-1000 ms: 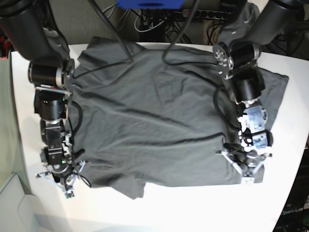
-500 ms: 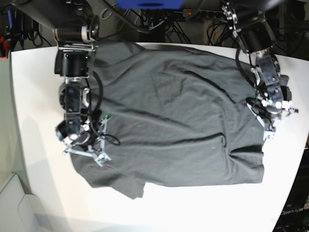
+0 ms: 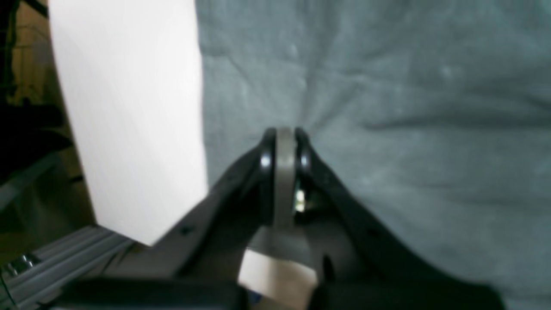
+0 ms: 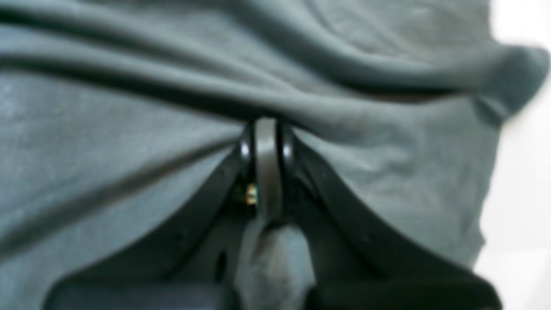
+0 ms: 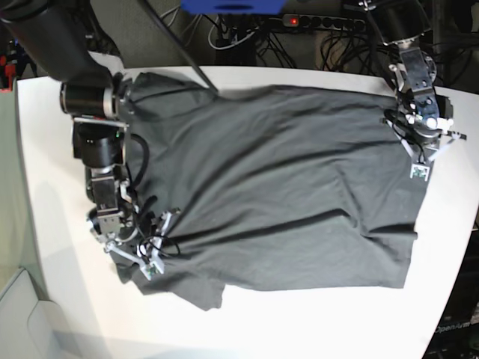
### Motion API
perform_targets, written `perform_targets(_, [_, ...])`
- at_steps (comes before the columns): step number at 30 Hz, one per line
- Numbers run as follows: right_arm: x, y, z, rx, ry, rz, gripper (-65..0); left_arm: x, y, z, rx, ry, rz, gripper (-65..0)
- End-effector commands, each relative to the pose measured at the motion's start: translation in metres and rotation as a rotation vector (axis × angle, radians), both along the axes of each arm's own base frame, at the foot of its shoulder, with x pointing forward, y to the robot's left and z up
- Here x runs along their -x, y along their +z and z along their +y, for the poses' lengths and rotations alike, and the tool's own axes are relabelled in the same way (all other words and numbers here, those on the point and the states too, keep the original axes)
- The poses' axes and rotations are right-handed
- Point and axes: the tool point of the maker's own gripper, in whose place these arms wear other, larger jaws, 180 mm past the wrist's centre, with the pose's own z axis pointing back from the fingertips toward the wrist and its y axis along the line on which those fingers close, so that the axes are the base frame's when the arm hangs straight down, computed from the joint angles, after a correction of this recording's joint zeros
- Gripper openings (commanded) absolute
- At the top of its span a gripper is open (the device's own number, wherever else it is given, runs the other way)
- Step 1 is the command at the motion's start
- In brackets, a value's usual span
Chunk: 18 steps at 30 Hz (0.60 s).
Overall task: Layout the t-shirt on the table in an organized manner, then fold the t-shirt properly
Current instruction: 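Pull the shirt edges with both grippers to smooth it flat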
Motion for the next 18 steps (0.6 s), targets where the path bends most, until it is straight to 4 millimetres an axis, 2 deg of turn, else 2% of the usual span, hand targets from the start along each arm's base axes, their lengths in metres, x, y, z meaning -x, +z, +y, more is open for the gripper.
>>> perform_targets(1, [-0.003, 0.002, -0.031, 0.094, -0.048, 0.02, -65.0, -0.006, 0.013, 0.006, -0.025, -0.003, -0.036, -64.9])
perform_targets(5, [-0.031, 0.03, -0.057, 0.125, -0.152, -0.091, -65.0, -0.001, 0.01, 0.006, -0.027, -0.004, -0.025, -64.9])
perform_targets(8, [-0.046, 0.05, -0.06, 0.127, -0.167, -0.143, -65.0, -0.001, 0.009, 0.006, -0.026, -0.004, -0.023, -64.9])
perform_targets(11, [-0.058, 0.081, -0.065, 0.144, -0.179, -0.223, -65.0, 0.0, 0.009, 0.006, -0.026, -0.003, -0.022, -64.9])
perform_targets(15, [-0.049, 0.114, -0.071, 0.193, -0.191, -0.329, -65.0, -0.001, 0.008, 0.006, -0.025, -0.006, -0.022, -64.9])
perform_targets(18, [-0.035, 0.135, -0.059, 0.212, -0.151, -0.375, -65.0, -0.001, 0.008, 0.006, -0.025, -0.006, -0.022, -64.9])
